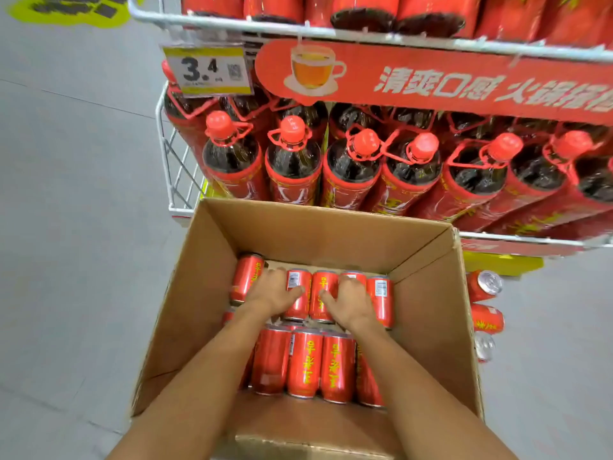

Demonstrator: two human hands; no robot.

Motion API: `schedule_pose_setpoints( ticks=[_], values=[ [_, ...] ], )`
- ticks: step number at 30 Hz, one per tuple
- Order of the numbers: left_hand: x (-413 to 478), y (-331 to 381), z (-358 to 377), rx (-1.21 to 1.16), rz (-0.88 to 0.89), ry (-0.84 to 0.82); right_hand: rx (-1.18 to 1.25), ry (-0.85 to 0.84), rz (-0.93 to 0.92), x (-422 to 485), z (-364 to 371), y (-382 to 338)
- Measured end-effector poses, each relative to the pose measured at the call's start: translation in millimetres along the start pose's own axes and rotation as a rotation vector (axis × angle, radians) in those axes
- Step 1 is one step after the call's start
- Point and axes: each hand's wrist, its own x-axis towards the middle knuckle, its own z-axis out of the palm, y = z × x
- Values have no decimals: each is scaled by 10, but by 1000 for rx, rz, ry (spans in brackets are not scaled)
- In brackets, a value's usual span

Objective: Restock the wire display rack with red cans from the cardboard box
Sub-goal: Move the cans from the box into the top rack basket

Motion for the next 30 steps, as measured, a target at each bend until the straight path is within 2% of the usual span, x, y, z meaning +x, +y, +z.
schedule_pose_setpoints(
  ticks=[8, 17, 25, 30],
  values=[
    [402, -178, 456, -189, -236, 75, -68, 106, 111, 343, 398, -146],
    [372, -247, 478, -330, -272, 83, -11, 163, 118, 356, 503, -178],
    [379, -311, 536, -591, -306, 41, 202, 81, 151, 365, 540, -121],
    [283, -350, 413, -824, -306, 82, 378, 134, 137, 249, 331, -220]
  ],
)
